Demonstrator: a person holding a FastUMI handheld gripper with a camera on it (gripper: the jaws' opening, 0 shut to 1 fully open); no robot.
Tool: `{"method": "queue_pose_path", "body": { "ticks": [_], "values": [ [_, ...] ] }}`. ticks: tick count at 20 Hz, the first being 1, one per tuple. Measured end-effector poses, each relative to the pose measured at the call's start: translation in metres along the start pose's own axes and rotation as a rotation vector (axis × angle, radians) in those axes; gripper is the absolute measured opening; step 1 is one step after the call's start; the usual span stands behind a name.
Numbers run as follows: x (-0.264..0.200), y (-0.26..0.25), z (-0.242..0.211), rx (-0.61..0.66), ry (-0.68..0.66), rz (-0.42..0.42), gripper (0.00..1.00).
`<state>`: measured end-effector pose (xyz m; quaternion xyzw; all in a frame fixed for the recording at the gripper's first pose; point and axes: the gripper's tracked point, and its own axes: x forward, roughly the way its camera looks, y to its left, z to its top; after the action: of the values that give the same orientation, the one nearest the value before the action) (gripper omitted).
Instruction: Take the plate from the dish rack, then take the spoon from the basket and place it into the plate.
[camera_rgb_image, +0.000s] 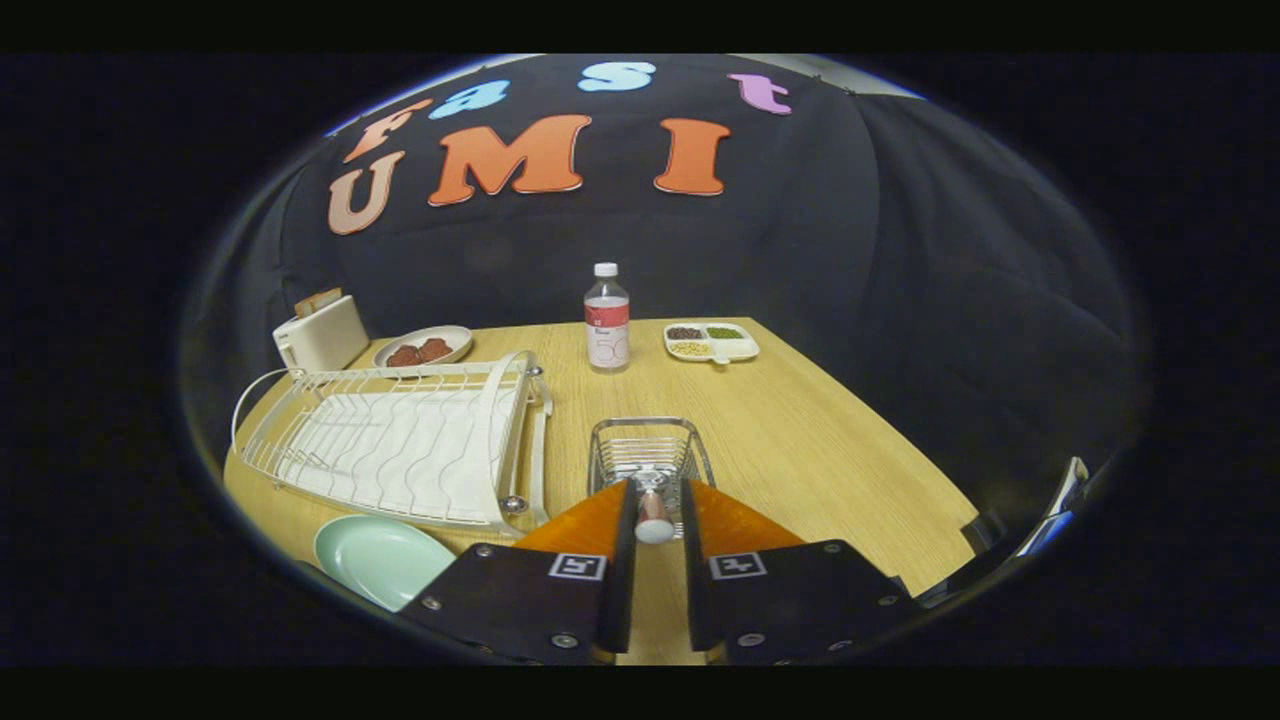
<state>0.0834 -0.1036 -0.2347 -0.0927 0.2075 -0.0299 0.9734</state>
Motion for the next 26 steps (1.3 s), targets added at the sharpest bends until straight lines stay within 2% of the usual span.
{"method": "queue_pose_path", "body": {
  "ticks": [2,4,10,14,20,26],
  "values": [
    [-0.003,0.001,0.0,0.015,-0.001,0.014,0.14],
    [-0.006,-0.001,0.004,0.021,-0.009,0.016,0.09],
    [-0.037,-0.006,0.028,0.021,-0.056,-0.009,0.08],
    [-0.074,0.001,0.046,0.028,-0.102,-0.016,0.08],
    [-0.137,0.029,0.065,0.041,-0.172,0.001,0.08],
    [-0.182,0.07,0.056,0.025,-0.201,0.037,0.08]
  ]
}}
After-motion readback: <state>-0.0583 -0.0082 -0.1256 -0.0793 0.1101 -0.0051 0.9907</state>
